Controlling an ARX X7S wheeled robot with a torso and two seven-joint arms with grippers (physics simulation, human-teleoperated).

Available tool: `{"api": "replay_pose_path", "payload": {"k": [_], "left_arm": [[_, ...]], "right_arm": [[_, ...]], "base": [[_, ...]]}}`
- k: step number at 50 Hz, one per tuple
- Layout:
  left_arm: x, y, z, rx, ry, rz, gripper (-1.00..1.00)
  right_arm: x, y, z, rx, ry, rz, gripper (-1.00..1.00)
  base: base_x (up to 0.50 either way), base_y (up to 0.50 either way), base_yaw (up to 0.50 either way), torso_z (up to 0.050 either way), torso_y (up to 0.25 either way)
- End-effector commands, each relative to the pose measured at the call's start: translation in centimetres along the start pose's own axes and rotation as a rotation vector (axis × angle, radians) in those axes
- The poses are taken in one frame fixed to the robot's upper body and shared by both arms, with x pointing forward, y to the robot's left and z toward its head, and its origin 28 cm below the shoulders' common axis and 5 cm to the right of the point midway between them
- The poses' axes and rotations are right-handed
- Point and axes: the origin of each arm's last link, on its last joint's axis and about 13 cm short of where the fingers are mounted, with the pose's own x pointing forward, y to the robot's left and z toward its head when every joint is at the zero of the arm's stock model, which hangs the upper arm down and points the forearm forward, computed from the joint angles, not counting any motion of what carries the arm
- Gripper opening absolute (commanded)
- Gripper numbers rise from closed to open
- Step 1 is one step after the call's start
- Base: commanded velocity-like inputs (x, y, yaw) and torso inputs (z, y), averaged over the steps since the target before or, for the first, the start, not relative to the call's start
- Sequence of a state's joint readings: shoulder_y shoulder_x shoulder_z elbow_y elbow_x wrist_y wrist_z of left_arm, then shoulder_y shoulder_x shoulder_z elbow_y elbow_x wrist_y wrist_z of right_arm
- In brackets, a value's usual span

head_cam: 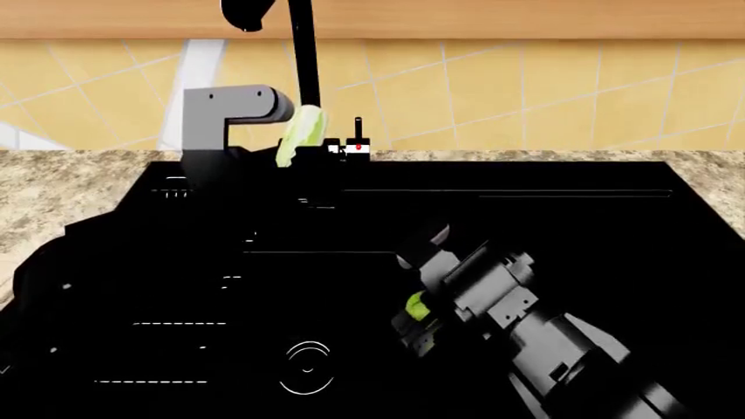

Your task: Pick the vegetables from the sink and place them on the cutting board.

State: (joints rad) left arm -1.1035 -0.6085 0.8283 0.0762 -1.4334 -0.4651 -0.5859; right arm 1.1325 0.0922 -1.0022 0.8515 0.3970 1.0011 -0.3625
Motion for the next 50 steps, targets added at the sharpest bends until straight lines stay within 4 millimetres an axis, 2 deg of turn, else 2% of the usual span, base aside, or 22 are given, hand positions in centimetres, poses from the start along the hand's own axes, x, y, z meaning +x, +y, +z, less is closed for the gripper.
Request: {"api": "replay_pose_path", "payload": {"k": [1,4,6,10,13,17,23,27,30,35,42,46,50], "left_arm": [[0.0,0.1,0.1,-0.015,-0.006,0.004,-1.00],[-0.1,0.1,0.2,-0.015,-0.007,0.005,-1.00],[-0.2,0.0,0.2,-0.012,-0.008,-0.001,-1.00],[-0.3,0.1,0.1,0.006,-0.011,-0.009,-1.00],[-0.2,0.1,-0.2,0.015,-0.015,-0.030,-1.00],[-0.6,-0.3,-0.7,-0.006,0.014,-0.121,-1.00],[-1.6,-0.7,-0.7,-0.050,-0.034,-0.181,-1.00],[-3.1,-1.5,-0.7,-0.055,-0.100,-0.230,-1.00],[-4.5,-1.7,-0.8,-0.065,-0.183,-0.224,-1.00],[-8.2,-2.0,-1.6,0.019,-0.340,-0.158,-1.00],[-12.9,-2.3,-2.3,0.081,-0.583,-0.046,-1.00],[-14.1,-2.2,-3.0,0.096,-0.651,-0.017,-1.00],[-14.1,-2.0,-3.4,0.154,-0.660,0.006,-1.00]], "right_arm": [[1.6,0.7,-1.7,0.019,0.083,0.072,-1.00],[1.1,0.6,-1.5,0.016,0.068,0.063,-1.00],[-0.4,0.4,-0.7,-0.006,0.002,0.035,-1.00],[-5.8,0.3,1.1,-0.044,-0.169,-0.030,-1.00],[-9.5,0.3,1.7,-0.050,-0.280,-0.082,-1.00],[-12.9,0.7,1.5,-0.019,-0.447,-0.123,-1.00],[-16.5,0.9,-0.2,0.086,-0.710,-0.189,-1.00],[-17.3,1.4,-1.5,0.143,-0.820,-0.215,-1.00],[-17.5,2.5,-2.8,0.160,-0.941,-0.241,-1.00],[-17.1,4.7,-5.4,0.195,-1.089,-0.295,-1.00],[-16.9,7.3,-8.5,0.264,-1.227,-0.333,-1.00],[-17.2,7.9,-9.2,0.278,-1.236,-0.392,-1.00],[-16.8,8.4,-9.0,0.269,-1.232,-0.424,-1.00]], "base": [[0.00,0.00,0.00,0.000,0.000],[0.00,0.00,0.00,0.000,0.000],[0.00,0.00,0.00,0.000,0.000],[0.00,0.00,0.00,0.000,0.000],[0.00,0.00,0.00,0.000,0.000],[0.00,0.00,0.00,0.000,0.000],[0.00,0.00,0.00,0.000,0.125],[0.00,0.00,0.00,0.000,0.250],[0.00,0.00,0.00,0.002,0.250],[0.00,0.00,0.00,0.004,0.250],[0.00,0.00,0.00,0.000,0.000],[-0.50,0.00,0.00,0.000,0.000],[-0.50,0.00,0.00,0.000,0.000]]}}
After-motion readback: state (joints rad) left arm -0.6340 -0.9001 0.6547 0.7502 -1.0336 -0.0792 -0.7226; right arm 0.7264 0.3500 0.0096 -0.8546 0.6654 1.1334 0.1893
